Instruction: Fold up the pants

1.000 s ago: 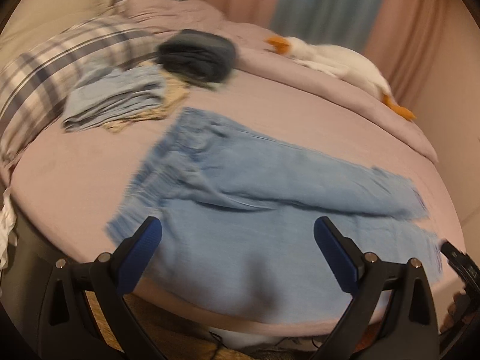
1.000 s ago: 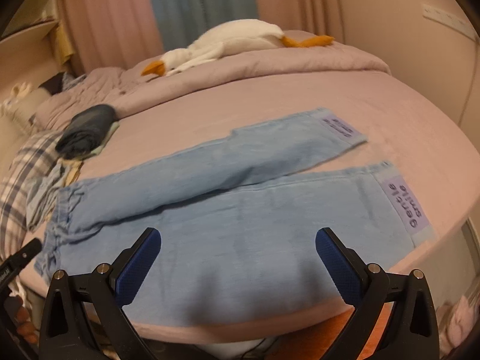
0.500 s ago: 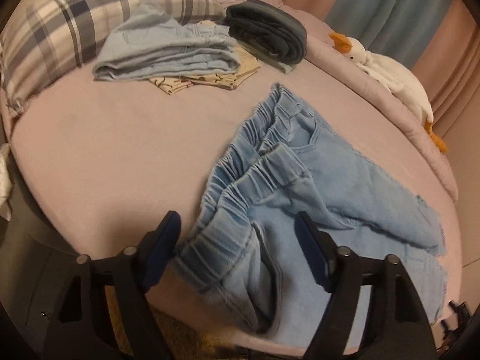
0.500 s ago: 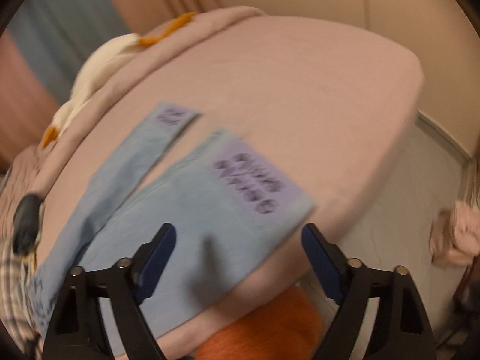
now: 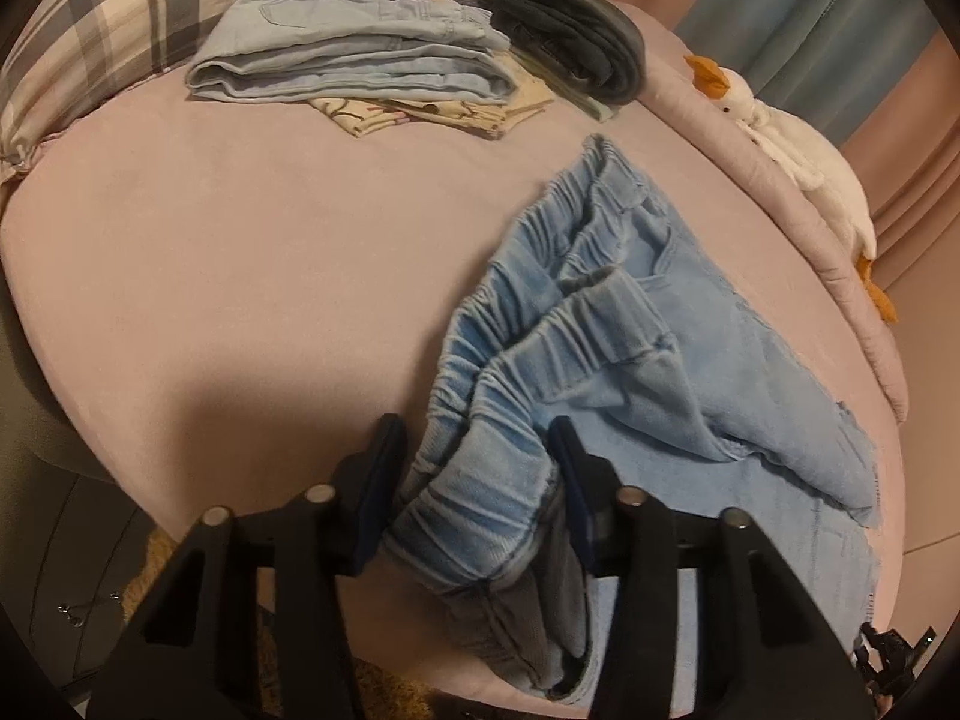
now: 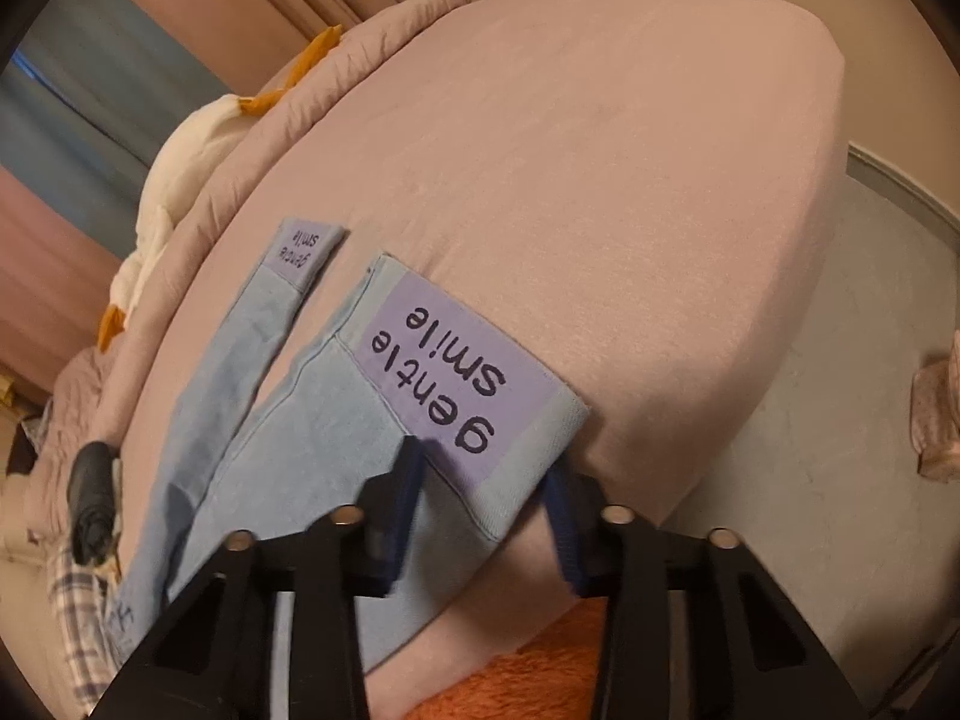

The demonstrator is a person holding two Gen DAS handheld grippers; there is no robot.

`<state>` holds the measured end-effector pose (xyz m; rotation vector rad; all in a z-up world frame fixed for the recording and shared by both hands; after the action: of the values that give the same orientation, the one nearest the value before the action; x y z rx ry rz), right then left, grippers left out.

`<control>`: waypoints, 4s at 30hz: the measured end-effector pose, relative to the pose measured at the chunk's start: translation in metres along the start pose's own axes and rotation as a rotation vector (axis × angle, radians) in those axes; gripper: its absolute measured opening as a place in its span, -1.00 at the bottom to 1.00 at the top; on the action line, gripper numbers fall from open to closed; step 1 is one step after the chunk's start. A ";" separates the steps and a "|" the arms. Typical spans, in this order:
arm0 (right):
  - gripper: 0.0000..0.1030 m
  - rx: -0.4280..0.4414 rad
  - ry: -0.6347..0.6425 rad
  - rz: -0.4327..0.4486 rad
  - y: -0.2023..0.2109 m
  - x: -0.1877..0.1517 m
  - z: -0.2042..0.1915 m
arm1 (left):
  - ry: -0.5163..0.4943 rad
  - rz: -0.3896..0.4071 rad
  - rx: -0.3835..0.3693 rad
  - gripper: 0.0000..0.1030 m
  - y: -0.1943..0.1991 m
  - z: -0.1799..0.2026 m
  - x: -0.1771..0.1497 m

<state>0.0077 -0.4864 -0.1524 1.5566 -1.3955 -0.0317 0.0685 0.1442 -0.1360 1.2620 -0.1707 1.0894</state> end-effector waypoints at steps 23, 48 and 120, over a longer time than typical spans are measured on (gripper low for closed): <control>-0.85 -0.001 0.060 0.111 0.028 0.026 -0.009 | 0.032 -0.029 -0.045 -0.31 0.038 -0.015 0.017; -0.86 -0.163 0.185 0.055 -0.015 0.001 -0.005 | -0.058 -0.019 0.122 0.30 0.008 -0.024 -0.006; 0.35 -0.304 0.336 0.199 0.032 0.010 -0.037 | -0.286 0.075 -0.120 0.97 0.087 0.090 -0.008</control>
<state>0.0097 -0.4647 -0.1070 1.1093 -1.2078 0.1279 0.0406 0.0574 -0.0498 1.3069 -0.4961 0.9434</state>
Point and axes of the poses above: each gripper's, at about its wrist camera, not at the fingertips, and y roughly against the way its jaws point, z to its right, x to its top, the point moved 3 cm from there along -y, roughly the way its jaws point, and after that the axes turned 13 degrees about z, right-handed, at the moved point
